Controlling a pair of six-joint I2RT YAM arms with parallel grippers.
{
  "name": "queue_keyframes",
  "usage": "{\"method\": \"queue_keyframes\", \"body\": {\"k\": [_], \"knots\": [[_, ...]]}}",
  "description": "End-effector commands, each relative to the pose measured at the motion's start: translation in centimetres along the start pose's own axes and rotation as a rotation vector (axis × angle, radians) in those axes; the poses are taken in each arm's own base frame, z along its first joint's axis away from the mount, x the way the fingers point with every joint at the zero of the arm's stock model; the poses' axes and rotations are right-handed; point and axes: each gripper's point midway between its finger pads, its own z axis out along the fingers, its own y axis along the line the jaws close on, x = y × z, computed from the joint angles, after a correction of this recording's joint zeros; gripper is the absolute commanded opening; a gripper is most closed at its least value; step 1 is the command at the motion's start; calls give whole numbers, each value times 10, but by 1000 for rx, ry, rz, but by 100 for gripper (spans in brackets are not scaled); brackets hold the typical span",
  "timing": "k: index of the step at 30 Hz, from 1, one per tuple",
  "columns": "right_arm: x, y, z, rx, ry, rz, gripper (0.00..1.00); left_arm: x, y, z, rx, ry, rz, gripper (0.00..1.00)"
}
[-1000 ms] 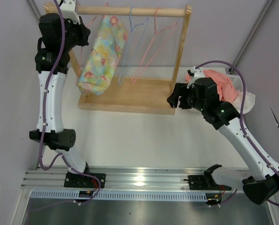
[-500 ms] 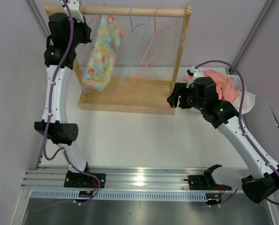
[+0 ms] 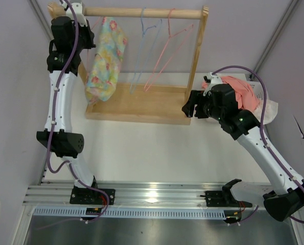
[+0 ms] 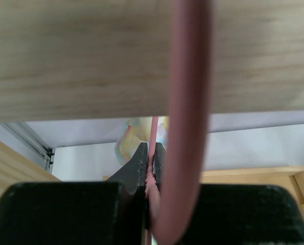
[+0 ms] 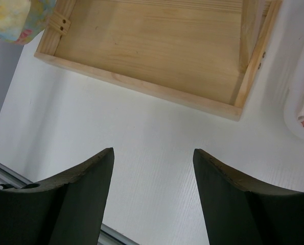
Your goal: Place the skirt on the hanger
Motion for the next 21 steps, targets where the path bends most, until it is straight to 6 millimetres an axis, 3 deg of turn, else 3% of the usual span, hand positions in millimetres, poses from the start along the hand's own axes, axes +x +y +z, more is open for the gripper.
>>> {"method": "queue_keyframes", "body": {"k": [1,6,11,16,21], "knots": [[-14,5,-8,-23,-51,-16,70,-29,8,-12,-13,-92,10,0],[-12,4,-7,-23,-48,-10,70,-24,11,-15,-30,-84,7,1],[-7,3,-5,-21,-37,-8,70,-27,16,-26,-56,-91,3,24],[-6,5,-5,-28,-34,-7,70,-21,16,-33,-60,-82,-10,36],[-5,6,-5,-32,-32,-4,70,-24,13,-43,-53,-95,-22,42]]}}
